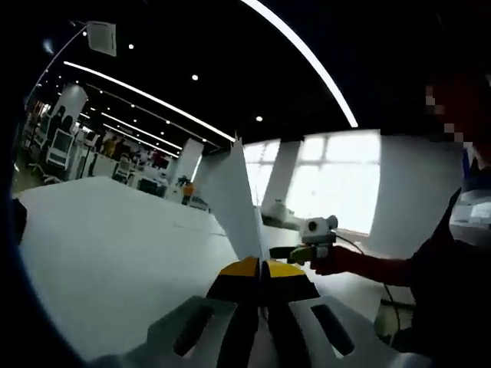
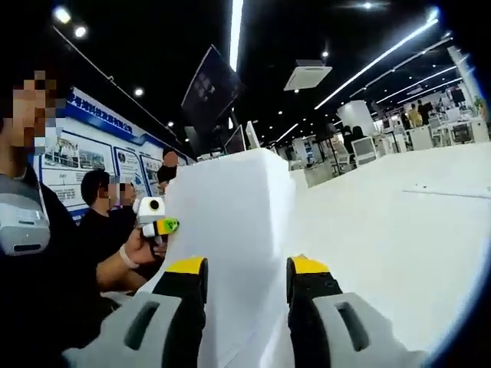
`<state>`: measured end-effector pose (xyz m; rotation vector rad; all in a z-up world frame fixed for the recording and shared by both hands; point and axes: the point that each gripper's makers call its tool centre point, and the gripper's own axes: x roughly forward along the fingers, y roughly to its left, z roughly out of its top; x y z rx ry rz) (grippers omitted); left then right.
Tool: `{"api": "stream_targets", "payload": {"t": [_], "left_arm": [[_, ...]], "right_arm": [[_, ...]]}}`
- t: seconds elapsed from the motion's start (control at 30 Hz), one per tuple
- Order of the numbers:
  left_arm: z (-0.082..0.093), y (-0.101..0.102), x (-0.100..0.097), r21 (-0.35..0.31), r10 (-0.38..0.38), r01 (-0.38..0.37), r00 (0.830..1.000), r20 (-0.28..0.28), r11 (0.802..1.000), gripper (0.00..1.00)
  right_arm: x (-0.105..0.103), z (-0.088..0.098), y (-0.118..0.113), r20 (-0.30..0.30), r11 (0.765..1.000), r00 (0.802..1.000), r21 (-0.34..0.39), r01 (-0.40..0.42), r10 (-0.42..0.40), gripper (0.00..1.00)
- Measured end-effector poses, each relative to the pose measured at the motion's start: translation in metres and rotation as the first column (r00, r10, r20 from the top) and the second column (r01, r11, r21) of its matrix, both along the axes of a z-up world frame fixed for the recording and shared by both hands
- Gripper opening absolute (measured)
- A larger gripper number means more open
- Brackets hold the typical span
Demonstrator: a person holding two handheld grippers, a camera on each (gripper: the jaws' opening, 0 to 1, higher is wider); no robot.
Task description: Organize the stack of printing papers by aligning and flattening the scattered papers on the table
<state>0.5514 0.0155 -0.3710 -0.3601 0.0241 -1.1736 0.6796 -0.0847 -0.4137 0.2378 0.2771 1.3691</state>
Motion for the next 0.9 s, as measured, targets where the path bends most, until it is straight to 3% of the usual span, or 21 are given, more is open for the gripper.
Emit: {"api": "stream_targets", "payload": {"t": [0.33, 0.5, 0.73, 0.9], "left_arm": [[0.017, -0.036, -0.004, -0.006, -0.094, 0.094, 0.995, 0.014, 0.996, 0.05], [0.027, -0.057, -0.009, -0.025, -0.150, 0.150, 0.989, 0.006, 0.988, 0.05], [0.045, -0.060, -0.011, -0.045, -0.213, 0.213, 0.977, 0.017, 0.976, 0.05], [0.054, -0.072, -0.018, -0.019, -0.243, 0.244, 0.969, 0.041, 0.970, 0.05]], "right_arm": [[-0.009, 0.012, -0.022, 0.015, 0.999, 1.000, 0.037, -0.017, 0.017, 0.37], [-0.019, 0.023, -0.030, -0.007, 0.993, 0.999, 0.103, -0.050, 0.050, 0.33], [-0.017, 0.028, -0.044, -0.019, 0.991, 0.999, 0.127, -0.046, 0.049, 0.32], [-0.013, 0.027, -0.052, -0.049, 0.988, 0.998, 0.148, -0.036, 0.043, 0.35]]}}
